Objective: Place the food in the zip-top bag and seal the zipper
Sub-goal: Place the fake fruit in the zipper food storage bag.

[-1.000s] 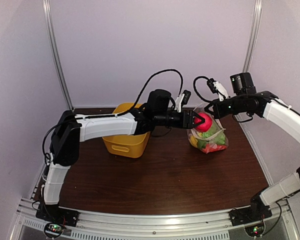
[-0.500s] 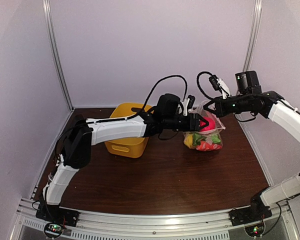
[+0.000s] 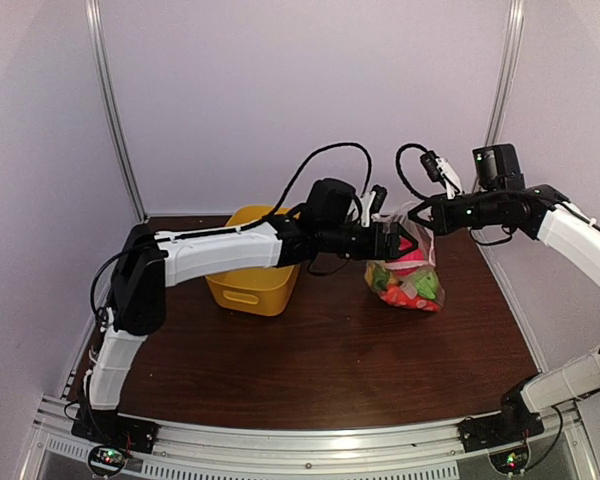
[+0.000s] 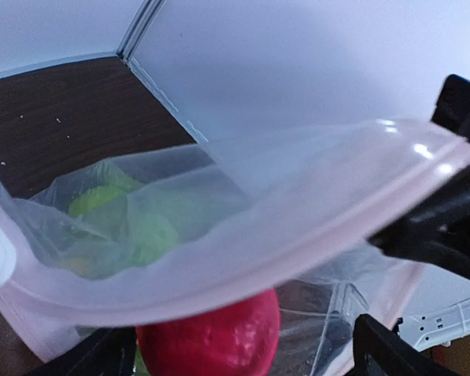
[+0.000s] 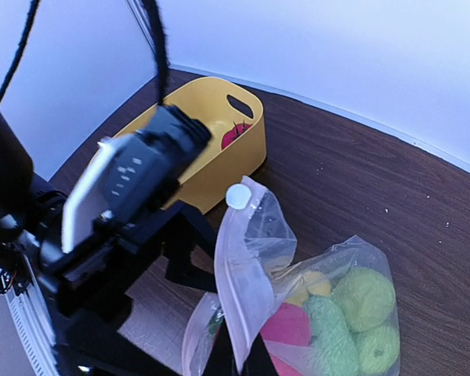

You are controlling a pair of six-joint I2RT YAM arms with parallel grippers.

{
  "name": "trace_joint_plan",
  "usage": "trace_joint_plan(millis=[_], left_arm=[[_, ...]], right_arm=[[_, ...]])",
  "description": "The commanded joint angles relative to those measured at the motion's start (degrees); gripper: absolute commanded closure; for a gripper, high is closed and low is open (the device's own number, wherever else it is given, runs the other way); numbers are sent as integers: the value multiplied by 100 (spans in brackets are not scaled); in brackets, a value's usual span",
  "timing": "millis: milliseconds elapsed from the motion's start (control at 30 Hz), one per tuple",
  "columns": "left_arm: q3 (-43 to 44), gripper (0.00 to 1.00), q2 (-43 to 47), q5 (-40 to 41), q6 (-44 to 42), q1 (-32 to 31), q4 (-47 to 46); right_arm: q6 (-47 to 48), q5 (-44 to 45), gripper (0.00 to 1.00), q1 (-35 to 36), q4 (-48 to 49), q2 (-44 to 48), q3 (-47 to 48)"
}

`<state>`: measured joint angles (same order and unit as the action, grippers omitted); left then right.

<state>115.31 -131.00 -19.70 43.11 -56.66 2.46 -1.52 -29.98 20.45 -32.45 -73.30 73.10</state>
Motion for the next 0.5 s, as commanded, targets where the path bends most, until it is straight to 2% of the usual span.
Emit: trace_joint_plan(millis=[0,100,200,300,467], left_arm=[[-397,2,1010,-71,-335,24,162],[-981,2,1538,99,-491,30,144],[-1193,3,1658,596,-602,34,493],[-1485,16,1689,892,-475,33,678],[-1960,36,1670,708,-38,28,385]], right_arm=[[-32,58,100,-101,354,134,-71],[-16,136,100,-111,437,100,-132],[-48,67,100,-113,496,43,-164],[-46,89,100,-111,511,-4,-144],[-8,152,100,-111,520,-30,-158]])
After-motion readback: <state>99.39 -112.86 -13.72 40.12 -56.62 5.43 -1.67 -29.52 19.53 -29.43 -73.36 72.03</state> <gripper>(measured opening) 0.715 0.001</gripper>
